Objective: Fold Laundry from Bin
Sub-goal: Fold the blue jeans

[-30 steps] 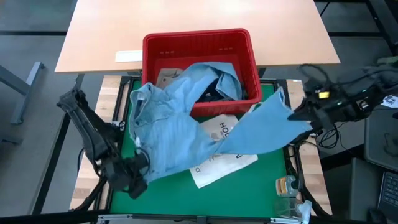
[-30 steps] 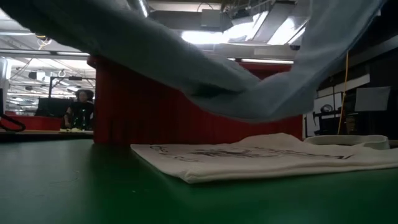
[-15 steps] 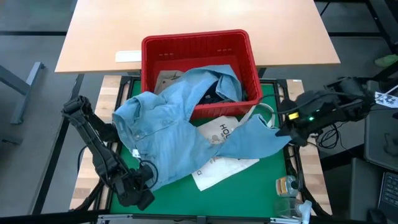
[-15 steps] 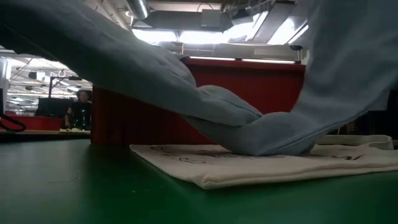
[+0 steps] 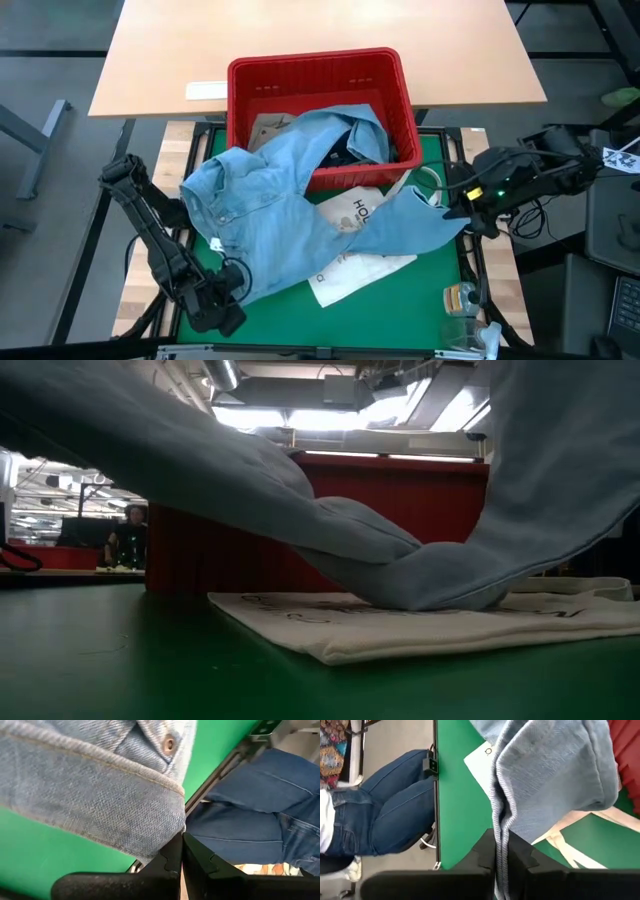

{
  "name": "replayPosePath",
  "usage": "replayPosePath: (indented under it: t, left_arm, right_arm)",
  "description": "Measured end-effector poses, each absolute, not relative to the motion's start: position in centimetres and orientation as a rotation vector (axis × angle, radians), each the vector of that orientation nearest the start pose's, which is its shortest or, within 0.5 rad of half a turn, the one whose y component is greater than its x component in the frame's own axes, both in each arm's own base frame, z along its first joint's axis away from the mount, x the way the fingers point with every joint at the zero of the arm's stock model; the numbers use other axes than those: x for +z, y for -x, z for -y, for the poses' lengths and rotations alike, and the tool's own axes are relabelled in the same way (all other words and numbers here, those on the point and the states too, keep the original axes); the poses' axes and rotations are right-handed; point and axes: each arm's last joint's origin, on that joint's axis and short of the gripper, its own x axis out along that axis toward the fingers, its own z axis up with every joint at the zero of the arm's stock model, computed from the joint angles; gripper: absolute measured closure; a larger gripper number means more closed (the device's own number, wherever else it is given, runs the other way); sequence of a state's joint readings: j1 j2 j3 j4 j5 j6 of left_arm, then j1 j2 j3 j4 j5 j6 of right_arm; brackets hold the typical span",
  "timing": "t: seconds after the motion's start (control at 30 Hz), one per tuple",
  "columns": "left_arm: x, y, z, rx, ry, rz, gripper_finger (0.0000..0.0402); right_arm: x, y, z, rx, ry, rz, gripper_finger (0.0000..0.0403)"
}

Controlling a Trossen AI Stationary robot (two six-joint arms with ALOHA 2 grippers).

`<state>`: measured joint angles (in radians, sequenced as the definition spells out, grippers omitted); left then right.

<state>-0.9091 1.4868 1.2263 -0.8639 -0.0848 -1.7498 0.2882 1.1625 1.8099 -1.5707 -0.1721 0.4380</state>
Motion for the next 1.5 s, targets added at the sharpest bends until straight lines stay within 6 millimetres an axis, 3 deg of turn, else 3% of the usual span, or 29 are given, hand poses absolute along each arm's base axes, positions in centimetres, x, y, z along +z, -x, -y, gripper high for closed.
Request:
replayPosePath:
  t: [0.33,0.53,0.87,1.07,1.37,1.5]
  left_arm:
    - [27.3,-16.9,23.6,0.397,1.077,-1.38,0.0402]
    - [27.3,-16.8,23.6,0.409,1.086,-1.375,0.0397]
    - [27.3,-16.8,23.6,0.401,1.085,-1.37,0.0297]
    - [27.4,-16.7,23.8,0.388,1.085,-1.368,0.0281]
    - [27.5,-15.6,24.3,0.551,1.274,-1.71,0.0282]
    - [27.5,-15.6,24.4,0.643,1.344,-1.743,0.0282]
  right_arm:
    - [46.7,-12.2,-4.9,0.523,-0.364,-1.045,0.039]
    - [46.6,-12.3,-4.8,0.488,-0.354,-1.041,0.0385]
    - [46.6,-12.3,-4.8,0.456,-0.335,-1.033,0.0383]
    - [46.6,-12.3,-4.7,0.45,-0.33,-1.031,0.0388]
    - [46.6,-12.3,-4.7,0.45,-0.308,-1.024,0.0384]
    - [46.6,-12.3,-4.7,0.449,-0.307,-1.023,0.0387]
